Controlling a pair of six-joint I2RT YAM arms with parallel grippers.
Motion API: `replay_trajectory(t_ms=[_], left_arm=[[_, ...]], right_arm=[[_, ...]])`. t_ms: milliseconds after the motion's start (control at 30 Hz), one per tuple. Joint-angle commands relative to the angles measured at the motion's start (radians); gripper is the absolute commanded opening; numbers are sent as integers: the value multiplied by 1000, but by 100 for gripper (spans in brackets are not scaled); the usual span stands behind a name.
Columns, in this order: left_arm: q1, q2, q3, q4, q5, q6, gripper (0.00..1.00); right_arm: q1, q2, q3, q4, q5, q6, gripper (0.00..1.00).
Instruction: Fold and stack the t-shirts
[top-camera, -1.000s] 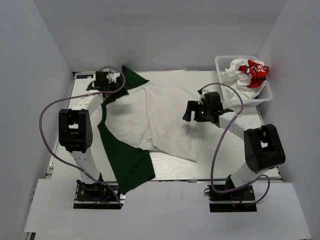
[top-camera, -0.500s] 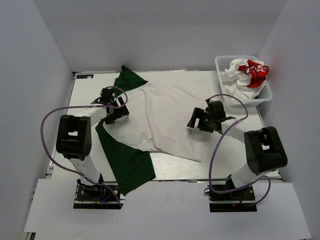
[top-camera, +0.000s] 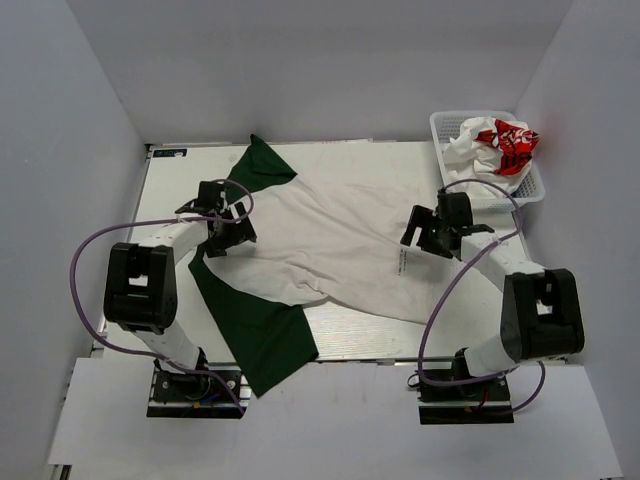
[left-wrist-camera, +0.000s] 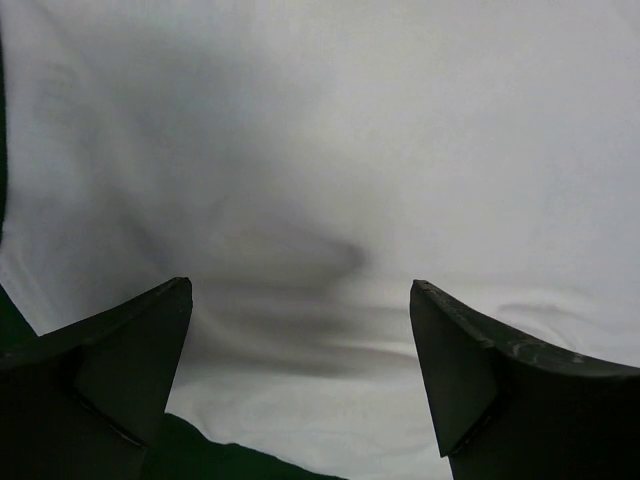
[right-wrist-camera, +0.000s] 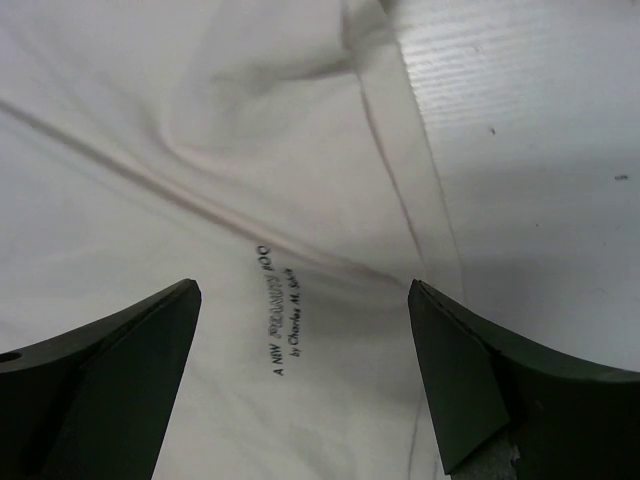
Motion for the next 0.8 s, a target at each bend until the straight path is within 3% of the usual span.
replay_trajectory(t_ms=[0, 167, 433, 567, 767], left_arm=[[-5, -111, 4, 0, 72, 26, 100], [-25, -140, 48, -18, 53, 16, 100], [-34, 25, 191, -64, -23, 16, 100], [-43, 78, 185, -78, -23, 16, 100], [-43, 67, 91, -20, -2, 26, 100]], right_arm=[[35, -92, 45, -18, -55, -74, 90], [90, -174, -20, -62, -10, -54, 90], [176, -155, -148, -59, -35, 10, 90], [173, -164, -232, -53, -55, 58, 90], [125, -152, -242, -120, 155, 81, 90]])
